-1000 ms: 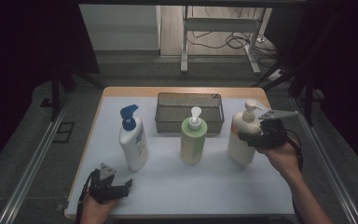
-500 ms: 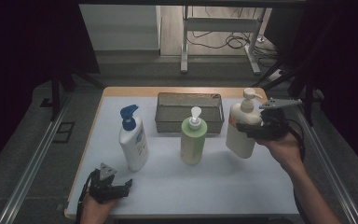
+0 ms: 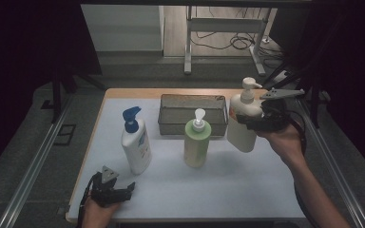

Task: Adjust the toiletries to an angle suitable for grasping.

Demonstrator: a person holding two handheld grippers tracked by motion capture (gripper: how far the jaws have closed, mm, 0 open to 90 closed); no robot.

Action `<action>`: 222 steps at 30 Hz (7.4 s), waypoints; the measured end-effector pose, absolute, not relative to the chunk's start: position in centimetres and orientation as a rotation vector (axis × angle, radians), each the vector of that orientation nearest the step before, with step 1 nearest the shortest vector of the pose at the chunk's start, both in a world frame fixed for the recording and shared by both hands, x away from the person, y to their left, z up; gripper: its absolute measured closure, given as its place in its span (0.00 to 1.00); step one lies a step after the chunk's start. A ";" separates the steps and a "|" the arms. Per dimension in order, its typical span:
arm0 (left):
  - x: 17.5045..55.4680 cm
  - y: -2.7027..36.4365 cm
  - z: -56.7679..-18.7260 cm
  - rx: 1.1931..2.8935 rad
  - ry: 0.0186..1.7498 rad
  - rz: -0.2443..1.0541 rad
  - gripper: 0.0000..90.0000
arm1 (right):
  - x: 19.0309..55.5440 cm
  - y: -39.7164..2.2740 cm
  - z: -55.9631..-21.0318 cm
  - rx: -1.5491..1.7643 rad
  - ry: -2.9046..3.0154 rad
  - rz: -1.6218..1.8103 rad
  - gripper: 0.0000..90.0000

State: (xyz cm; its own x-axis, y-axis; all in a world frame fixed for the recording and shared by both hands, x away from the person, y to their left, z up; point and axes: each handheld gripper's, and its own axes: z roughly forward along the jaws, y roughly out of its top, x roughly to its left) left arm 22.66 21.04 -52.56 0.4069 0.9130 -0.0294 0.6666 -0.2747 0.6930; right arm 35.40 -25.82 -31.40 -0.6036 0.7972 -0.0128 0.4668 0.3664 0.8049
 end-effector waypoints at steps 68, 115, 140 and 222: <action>22.7 21.0 -52.6 2.037 1.339 0.502 0.12 | 46.5 -13.5 -31.9 1.032 2.181 1.204 0.41; 22.7 21.1 -52.5 2.039 1.340 0.501 0.12 | 49.2 -11.4 -38.0 1.033 2.247 1.168 0.41; 22.7 21.0 -52.6 2.039 1.340 0.503 0.12 | 47.4 -12.9 -39.4 1.011 2.293 1.162 0.41; 22.6 21.0 -52.6 2.040 1.341 0.505 0.12 | 48.4 -17.8 -44.9 1.157 2.399 1.050 0.99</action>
